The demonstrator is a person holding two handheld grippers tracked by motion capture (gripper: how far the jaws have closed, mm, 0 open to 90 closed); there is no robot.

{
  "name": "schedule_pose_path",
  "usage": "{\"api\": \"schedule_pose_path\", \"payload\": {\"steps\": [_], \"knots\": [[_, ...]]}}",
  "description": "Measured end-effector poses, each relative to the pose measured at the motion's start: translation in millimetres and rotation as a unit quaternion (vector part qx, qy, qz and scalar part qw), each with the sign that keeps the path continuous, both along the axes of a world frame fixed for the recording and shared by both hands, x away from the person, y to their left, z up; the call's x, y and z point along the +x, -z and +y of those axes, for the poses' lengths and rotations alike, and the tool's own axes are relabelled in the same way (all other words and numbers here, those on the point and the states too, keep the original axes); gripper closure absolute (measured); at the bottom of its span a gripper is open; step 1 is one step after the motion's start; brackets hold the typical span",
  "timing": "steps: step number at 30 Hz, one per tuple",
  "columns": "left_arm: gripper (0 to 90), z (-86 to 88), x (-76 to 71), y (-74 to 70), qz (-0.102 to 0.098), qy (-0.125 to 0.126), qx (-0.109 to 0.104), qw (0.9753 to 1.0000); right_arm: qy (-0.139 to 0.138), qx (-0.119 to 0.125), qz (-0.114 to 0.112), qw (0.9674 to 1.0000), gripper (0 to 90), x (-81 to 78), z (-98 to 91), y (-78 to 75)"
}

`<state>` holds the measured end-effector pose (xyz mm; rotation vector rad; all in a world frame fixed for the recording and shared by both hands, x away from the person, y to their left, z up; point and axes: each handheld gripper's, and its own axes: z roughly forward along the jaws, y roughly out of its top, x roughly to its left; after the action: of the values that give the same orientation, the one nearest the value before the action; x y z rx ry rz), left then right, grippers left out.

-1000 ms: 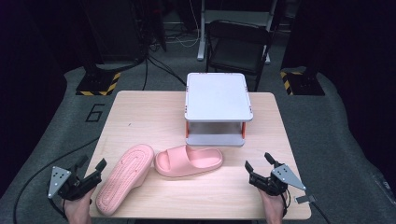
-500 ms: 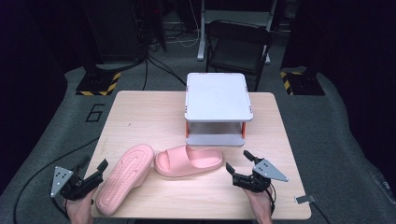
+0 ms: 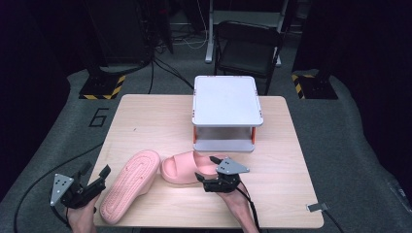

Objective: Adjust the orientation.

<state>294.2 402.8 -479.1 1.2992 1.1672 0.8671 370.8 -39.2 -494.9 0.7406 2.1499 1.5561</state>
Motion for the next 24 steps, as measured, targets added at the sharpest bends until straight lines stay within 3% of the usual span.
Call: {"api": "schedule_pose_path", "payload": {"steps": [5,8,11,13,14,18,20,24], "knots": [[23.4,1.0,-0.8,-0.9,-0.001,-0.001,-0.001,1.0,-0.004,-0.043,0.009,0.999,22.8,8.3,22.4,11.0],[23.4,2.2,-0.8,-1.2,-0.003,-0.003,-0.002,1.0,-0.01,-0.05,0.024,0.9984,36.6,13.3,26.5,19.6],[23.4,3.8,-1.4,-1.2,-0.003,-0.004,-0.004,1.0,-0.027,-0.027,0.044,0.9983,50.7,14.2,25.0,22.5],[23.4,4.3,-1.5,-1.2,-0.003,-0.005,-0.006,1.0,-0.031,-0.026,0.042,0.9983,55.8,13.8,24.5,22.1],[23.4,5.0,-1.7,-1.4,-0.003,-0.006,-0.006,1.0,-0.034,-0.032,0.034,0.9983,62.5,8.8,24.6,20.2],[23.4,4.5,-1.5,-1.5,-0.003,-0.007,-0.006,0.9999,-0.031,-0.038,0.036,0.9982,69.1,2.2,24.3,18.7],[23.5,3.8,-1.5,-1.6,-0.002,-0.007,-0.005,1.0,-0.022,-0.027,0.046,0.9983,75.7,-2.4,19.9,18.6],[23.5,3.6,-1.0,-0.7,-0.001,-0.007,-0.005,1.0,0.005,-0.018,0.066,0.9976,78.3,-7.6,15.3,17.3]]}}
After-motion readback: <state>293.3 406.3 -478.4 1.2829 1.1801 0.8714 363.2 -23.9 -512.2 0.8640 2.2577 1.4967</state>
